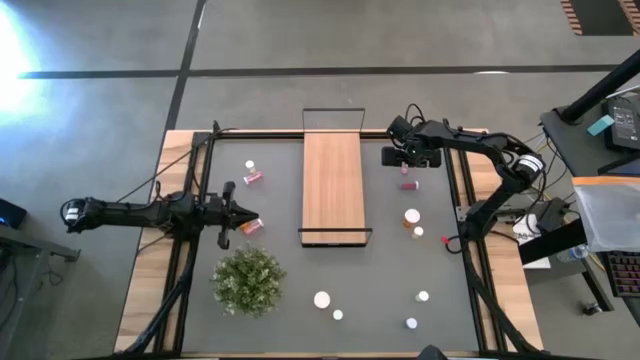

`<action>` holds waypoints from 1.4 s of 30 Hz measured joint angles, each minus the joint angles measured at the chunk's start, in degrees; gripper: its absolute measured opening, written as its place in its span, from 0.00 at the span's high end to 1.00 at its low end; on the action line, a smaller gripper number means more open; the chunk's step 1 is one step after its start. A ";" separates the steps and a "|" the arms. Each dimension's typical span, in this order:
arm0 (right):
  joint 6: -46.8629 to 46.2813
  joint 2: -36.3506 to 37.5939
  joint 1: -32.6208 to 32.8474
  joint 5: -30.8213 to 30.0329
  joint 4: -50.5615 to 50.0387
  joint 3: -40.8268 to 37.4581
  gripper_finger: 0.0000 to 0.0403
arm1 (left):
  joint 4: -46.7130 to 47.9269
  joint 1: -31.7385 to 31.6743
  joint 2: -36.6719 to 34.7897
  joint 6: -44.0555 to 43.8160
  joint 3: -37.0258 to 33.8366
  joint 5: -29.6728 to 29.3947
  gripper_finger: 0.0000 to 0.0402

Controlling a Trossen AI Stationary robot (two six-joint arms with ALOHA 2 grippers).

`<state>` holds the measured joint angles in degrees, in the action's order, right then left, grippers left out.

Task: Pick and place medicine bottles onto shelf by color
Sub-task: Put the top right pink pill bottle on the shelf

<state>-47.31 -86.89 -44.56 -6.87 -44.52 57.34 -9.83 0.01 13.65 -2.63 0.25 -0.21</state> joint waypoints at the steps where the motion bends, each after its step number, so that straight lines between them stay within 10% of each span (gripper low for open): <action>1: 0.00 0.00 0.00 0.00 -0.01 0.00 0.58 | 0.00 0.00 0.00 0.00 0.00 -0.02 1.00; 13: -0.02 0.00 0.04 0.05 -0.01 0.00 0.74 | -0.01 0.01 0.00 0.00 0.00 0.00 1.00; 42: -1.50 -0.45 16.07 -4.63 0.46 15.65 0.73 | 0.00 0.02 0.00 0.00 0.00 0.00 1.00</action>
<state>-48.81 -87.34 -28.49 -11.50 -44.07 72.99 -9.83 0.03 13.65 -2.63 0.25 -0.21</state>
